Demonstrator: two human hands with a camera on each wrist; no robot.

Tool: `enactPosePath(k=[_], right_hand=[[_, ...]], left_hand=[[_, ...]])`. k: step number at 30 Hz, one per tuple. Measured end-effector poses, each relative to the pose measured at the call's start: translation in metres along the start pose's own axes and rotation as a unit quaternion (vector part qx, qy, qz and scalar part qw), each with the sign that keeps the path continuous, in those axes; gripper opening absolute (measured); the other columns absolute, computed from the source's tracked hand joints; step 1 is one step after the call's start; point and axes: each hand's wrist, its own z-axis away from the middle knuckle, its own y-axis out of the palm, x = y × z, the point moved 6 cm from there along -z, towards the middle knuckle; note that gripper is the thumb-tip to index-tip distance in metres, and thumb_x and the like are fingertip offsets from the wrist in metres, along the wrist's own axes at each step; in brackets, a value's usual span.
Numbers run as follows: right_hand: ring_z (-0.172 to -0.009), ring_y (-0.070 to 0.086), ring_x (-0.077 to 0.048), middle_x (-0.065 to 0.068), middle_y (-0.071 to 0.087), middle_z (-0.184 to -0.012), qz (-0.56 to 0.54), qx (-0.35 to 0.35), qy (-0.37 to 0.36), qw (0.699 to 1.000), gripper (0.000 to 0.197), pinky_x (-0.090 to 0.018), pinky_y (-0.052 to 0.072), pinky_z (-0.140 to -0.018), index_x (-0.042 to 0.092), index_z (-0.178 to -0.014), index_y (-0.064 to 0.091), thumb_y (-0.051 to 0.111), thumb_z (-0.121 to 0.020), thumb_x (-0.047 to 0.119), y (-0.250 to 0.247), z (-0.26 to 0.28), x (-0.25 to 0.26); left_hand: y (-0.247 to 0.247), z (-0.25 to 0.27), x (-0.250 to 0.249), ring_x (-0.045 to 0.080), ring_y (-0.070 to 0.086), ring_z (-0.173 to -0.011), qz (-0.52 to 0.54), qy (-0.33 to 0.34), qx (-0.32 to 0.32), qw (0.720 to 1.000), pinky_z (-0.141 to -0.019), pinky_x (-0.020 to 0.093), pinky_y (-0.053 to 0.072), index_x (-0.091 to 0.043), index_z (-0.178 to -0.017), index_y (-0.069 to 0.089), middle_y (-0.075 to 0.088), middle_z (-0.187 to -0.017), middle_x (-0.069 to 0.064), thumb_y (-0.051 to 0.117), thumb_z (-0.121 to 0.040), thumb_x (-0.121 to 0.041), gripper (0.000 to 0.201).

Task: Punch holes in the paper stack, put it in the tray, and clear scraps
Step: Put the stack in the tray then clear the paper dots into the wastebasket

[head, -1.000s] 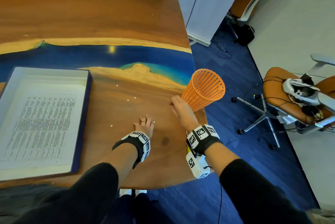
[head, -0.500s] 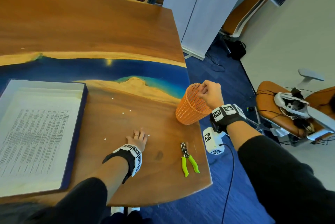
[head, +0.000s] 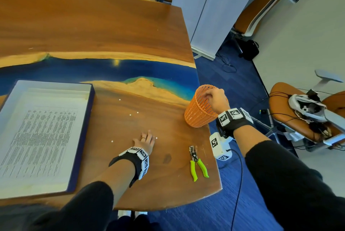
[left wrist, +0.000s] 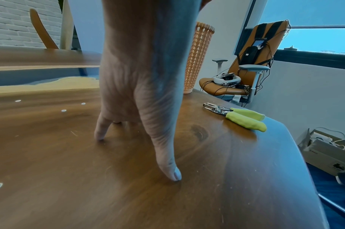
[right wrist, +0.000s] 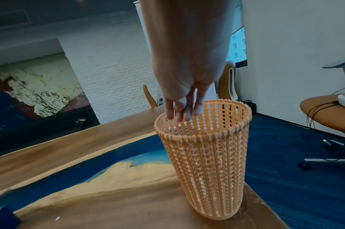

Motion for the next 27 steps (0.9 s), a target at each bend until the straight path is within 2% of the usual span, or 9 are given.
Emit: enactPosePath(k=[2,4,6,8,10,12,16,20,27], right_hand=[[-0.100,0.063,-0.031,-0.017,0.068,-0.107,0.020,0.032,-0.002,0.999,0.036,-0.026,0.043,-0.084,0.003,-0.102,0.071,0.042,-0.086,-0.012,0.010,-0.001,0.004],[-0.097,0.063,-0.030,-0.013,0.067,-0.104,0.037,0.023,-0.011,0.999,0.033,-0.028,0.046,-0.082,0.010,-0.097,0.071,0.046,-0.085,-0.007,0.014,-0.003,0.010],[-0.088,0.059,-0.028,-0.013,0.062,-0.097,0.040,-0.050,-0.037,0.997,0.024,-0.037,0.048,-0.077,0.007,-0.091,0.068,0.047,-0.086,-0.002,0.010,-0.001,0.025],[-0.087,0.054,-0.029,-0.016,0.059,-0.094,0.056,-0.106,-0.110,0.987,0.019,-0.041,0.046,-0.076,-0.001,-0.091,0.064,0.046,-0.089,0.001,0.011,0.008,0.053],[-0.089,0.055,-0.031,-0.017,0.060,-0.093,0.082,-0.069,-0.186,0.977,0.016,-0.044,0.047,-0.077,-0.002,-0.090,0.065,0.050,-0.087,0.002,0.033,0.018,0.078],[-0.091,0.058,-0.034,-0.017,0.061,-0.095,0.093,0.013,-0.212,0.973,0.014,-0.046,0.049,-0.078,0.000,-0.091,0.067,0.056,-0.083,0.003,0.072,0.026,0.083],[-0.095,0.060,-0.033,-0.013,0.059,-0.106,0.064,0.126,-0.154,0.978,0.020,-0.042,0.048,-0.078,0.006,-0.100,0.068,0.056,-0.085,0.004,0.144,0.048,0.067],[-0.105,0.059,-0.030,-0.010,0.058,-0.120,0.085,0.196,-0.087,0.973,0.021,-0.041,0.048,-0.085,0.011,-0.107,0.067,0.057,-0.089,0.014,0.195,0.067,0.044],[-0.098,0.060,-0.029,-0.009,0.062,-0.105,0.030,0.170,-0.073,0.982,0.021,-0.040,0.047,-0.082,0.011,-0.104,0.070,0.062,-0.086,0.017,0.217,0.074,0.036]], left_hand=[[-0.001,0.001,0.001,0.037,-0.005,-0.146,0.004,0.004,-0.004,1.000,-0.107,0.051,0.034,-0.007,-0.151,-0.010,-0.017,-0.158,0.016,0.053,-0.095,-0.020,0.085],[-0.002,0.003,0.004,0.035,-0.004,-0.147,0.010,0.013,-0.011,1.000,-0.107,0.050,0.034,-0.008,-0.152,-0.008,-0.016,-0.158,0.015,0.054,-0.094,-0.018,0.085],[-0.002,0.005,0.006,0.033,-0.003,-0.147,0.008,0.021,-0.025,0.999,-0.106,0.049,0.035,-0.008,-0.152,-0.007,-0.014,-0.158,0.014,0.056,-0.093,-0.019,0.087],[0.000,0.007,0.010,0.030,-0.001,-0.147,-0.002,0.021,-0.037,0.999,-0.106,0.049,0.035,-0.006,-0.152,-0.006,-0.013,-0.159,0.012,0.054,-0.094,-0.020,0.084],[0.002,0.010,0.012,0.028,0.000,-0.148,-0.007,0.018,-0.047,0.999,-0.106,0.049,0.034,-0.005,-0.151,-0.005,-0.012,-0.159,0.011,0.050,-0.096,-0.019,0.079],[0.004,0.011,0.014,0.026,0.001,-0.148,-0.003,0.018,-0.055,0.998,-0.107,0.050,0.033,-0.003,-0.151,-0.005,-0.012,-0.159,0.010,0.050,-0.097,-0.020,0.079],[0.007,0.010,0.015,0.026,0.000,-0.148,0.004,0.019,-0.069,0.997,-0.106,0.050,0.033,-0.003,-0.151,-0.007,-0.013,-0.159,0.010,0.052,-0.096,-0.022,0.083],[0.014,0.007,0.013,0.026,-0.005,-0.148,-0.004,0.013,-0.070,0.997,-0.109,0.053,0.028,-0.003,-0.150,-0.011,-0.016,-0.159,0.010,0.053,-0.095,-0.022,0.087],[0.016,0.004,0.011,0.028,-0.007,-0.148,-0.019,0.006,-0.060,0.998,-0.110,0.056,0.024,-0.004,-0.150,-0.013,-0.019,-0.158,0.011,0.057,-0.092,-0.026,0.093]])
